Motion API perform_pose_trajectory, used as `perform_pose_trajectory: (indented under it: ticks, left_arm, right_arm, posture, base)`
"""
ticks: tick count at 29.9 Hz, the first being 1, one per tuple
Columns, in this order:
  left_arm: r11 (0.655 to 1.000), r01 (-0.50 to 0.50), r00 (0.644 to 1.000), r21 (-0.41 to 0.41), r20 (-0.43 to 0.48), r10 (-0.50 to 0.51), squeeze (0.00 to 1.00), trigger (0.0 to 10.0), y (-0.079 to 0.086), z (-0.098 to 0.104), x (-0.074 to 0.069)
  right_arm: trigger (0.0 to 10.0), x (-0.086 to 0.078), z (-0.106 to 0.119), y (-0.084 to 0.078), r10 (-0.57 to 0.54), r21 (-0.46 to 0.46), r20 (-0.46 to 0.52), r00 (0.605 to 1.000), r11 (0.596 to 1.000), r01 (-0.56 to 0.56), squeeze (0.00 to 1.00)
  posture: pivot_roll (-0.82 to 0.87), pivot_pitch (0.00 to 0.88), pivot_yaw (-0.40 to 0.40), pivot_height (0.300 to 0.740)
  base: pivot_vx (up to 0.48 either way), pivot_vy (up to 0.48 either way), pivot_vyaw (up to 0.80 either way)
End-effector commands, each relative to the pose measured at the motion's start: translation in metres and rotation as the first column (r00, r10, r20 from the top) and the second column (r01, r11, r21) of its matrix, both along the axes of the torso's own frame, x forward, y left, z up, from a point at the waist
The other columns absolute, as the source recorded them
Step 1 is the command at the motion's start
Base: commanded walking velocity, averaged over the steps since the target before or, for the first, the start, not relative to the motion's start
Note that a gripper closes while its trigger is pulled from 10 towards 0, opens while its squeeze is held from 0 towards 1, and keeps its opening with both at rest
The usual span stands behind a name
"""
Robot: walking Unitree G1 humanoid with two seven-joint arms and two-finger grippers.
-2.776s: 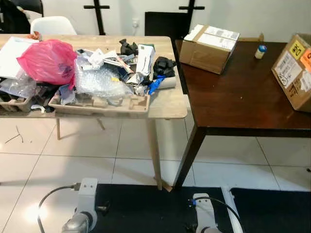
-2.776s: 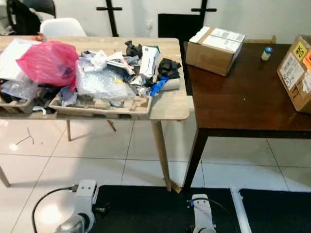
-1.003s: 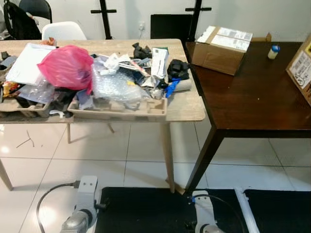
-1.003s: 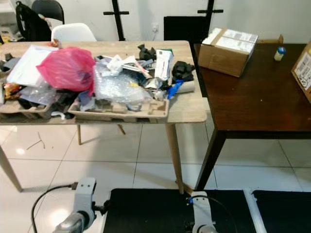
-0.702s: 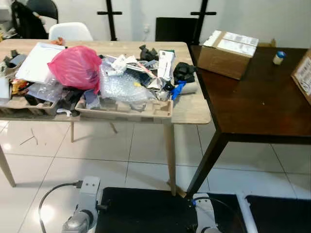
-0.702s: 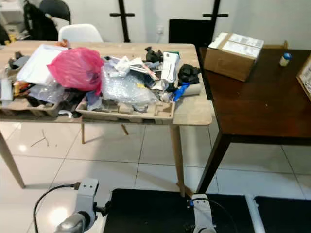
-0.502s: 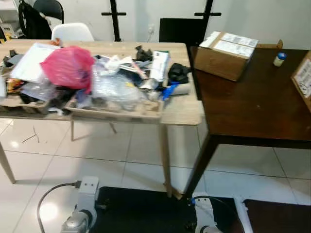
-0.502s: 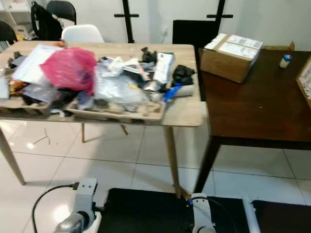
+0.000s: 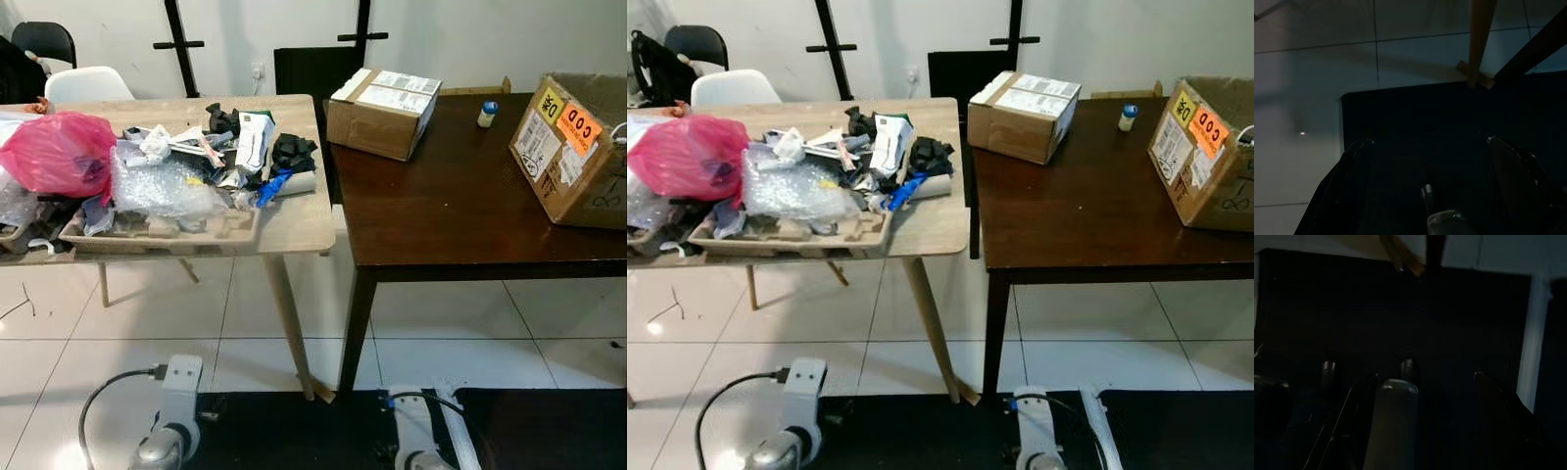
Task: Picking trash to rubbish bin
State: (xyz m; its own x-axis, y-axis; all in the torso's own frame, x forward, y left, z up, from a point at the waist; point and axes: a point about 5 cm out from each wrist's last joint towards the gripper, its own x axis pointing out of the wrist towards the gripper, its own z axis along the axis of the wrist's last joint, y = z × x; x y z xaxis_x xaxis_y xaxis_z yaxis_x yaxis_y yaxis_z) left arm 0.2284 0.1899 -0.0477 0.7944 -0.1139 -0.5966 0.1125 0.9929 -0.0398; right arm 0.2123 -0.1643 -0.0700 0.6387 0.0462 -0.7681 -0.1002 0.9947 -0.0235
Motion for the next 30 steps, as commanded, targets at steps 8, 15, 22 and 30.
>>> perform_pose_trajectory:
  ticks: [8, 15, 22, 30]
  left_arm:
    - [0.973, 0.205, 0.974, -0.104, 0.116, -0.193, 0.0, 10.0, 0.002, 0.018, -0.001]
    - [0.769, 0.567, 0.824, -0.297, 0.202, -0.53, 0.0, 10.0, 0.004, 0.074, -0.015]
    - [0.751, 0.642, 0.751, -0.153, 0.32, -0.577, 0.0, 10.0, 0.01, 0.131, 0.015]
    - [0.767, 0.621, 0.709, -0.159, 0.531, -0.464, 0.0, 10.0, -0.002, 0.201, 0.044]
  right_arm:
    - [10.0, 0.008, 0.01, 0.011, 0.257, 0.151, 0.061, 0.965, 0.953, -0.263, 0.0]
    - [10.0, 0.023, 0.075, 0.015, 0.614, 0.366, 0.315, 0.724, 0.625, -0.69, 0.0]
    - [10.0, 0.06, 0.162, 0.019, 0.49, 0.387, 0.615, 0.618, 0.495, -0.778, 0.0]
    - [10.0, 0.086, 0.217, 0.027, 0.319, 0.317, 0.77, 0.552, 0.559, -0.766, 0.0]
  posture:
    - [0.01, 0.096, 0.048, 0.74]
    - [0.02, 0.096, 0.041, 0.74]
    - [0.02, 0.099, 0.029, 0.74]
    - [0.01, 0.097, 0.036, 0.74]
  base:
    - [0.0, 0.0, 0.0]
    - [0.0, 0.0, 0.0]
    - [0.0, 0.0, 0.0]
    - [0.0, 0.0, 0.0]
